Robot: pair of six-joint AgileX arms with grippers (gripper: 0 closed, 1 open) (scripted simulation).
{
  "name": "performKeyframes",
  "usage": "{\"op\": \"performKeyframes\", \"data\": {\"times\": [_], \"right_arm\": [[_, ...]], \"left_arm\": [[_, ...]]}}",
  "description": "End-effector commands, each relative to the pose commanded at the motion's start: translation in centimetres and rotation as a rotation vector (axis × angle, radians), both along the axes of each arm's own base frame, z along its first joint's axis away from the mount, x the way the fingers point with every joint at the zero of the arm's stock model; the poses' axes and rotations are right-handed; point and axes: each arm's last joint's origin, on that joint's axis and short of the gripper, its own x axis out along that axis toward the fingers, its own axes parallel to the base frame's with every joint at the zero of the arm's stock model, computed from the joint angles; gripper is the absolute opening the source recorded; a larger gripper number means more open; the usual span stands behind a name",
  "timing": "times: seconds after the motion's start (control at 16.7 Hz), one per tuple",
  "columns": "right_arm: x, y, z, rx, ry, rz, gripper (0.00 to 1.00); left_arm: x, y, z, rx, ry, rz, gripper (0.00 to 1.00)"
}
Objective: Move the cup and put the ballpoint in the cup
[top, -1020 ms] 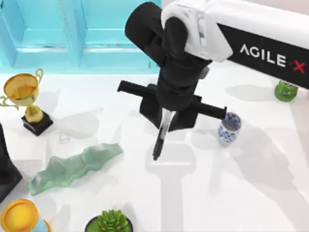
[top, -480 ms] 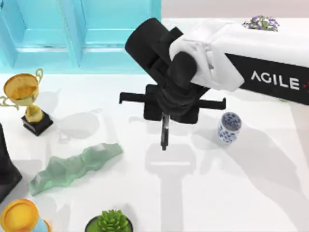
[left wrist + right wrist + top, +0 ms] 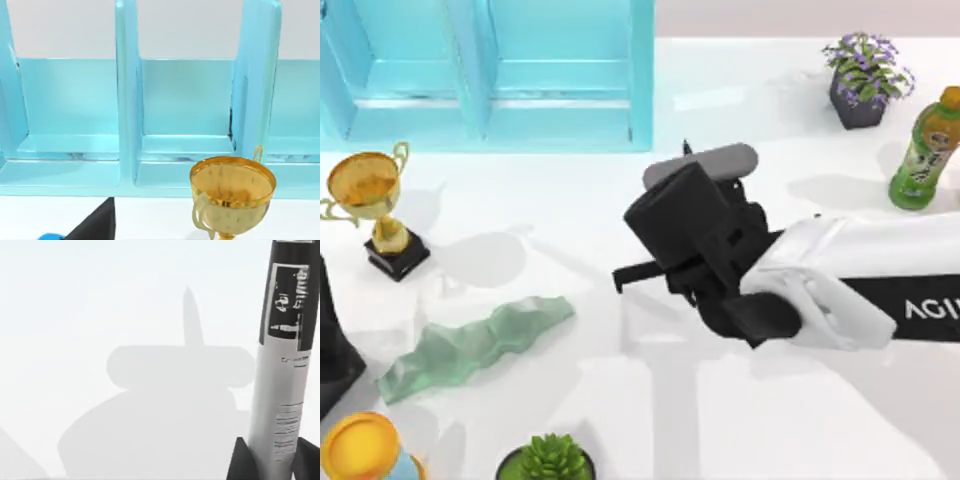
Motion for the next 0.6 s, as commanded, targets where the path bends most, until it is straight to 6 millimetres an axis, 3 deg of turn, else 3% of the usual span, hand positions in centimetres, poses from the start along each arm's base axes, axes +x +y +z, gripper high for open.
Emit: {"op": "performKeyframes", "data": {"times": [0.3, 0.6], "right_arm": [[-3.8, -2.7, -0.6, -0.067, -0.322, -0.009, 0.0], [-6.8, -5.1, 2.5, 0.045, -0.596, -0.123, 0.0]], "left_arm": [[0.0, 0.0, 0.0, 0.0, 0.0, 0.0, 1.0], [0.0, 0.0, 0.0, 0.0, 0.0, 0.0, 1.0]]}}
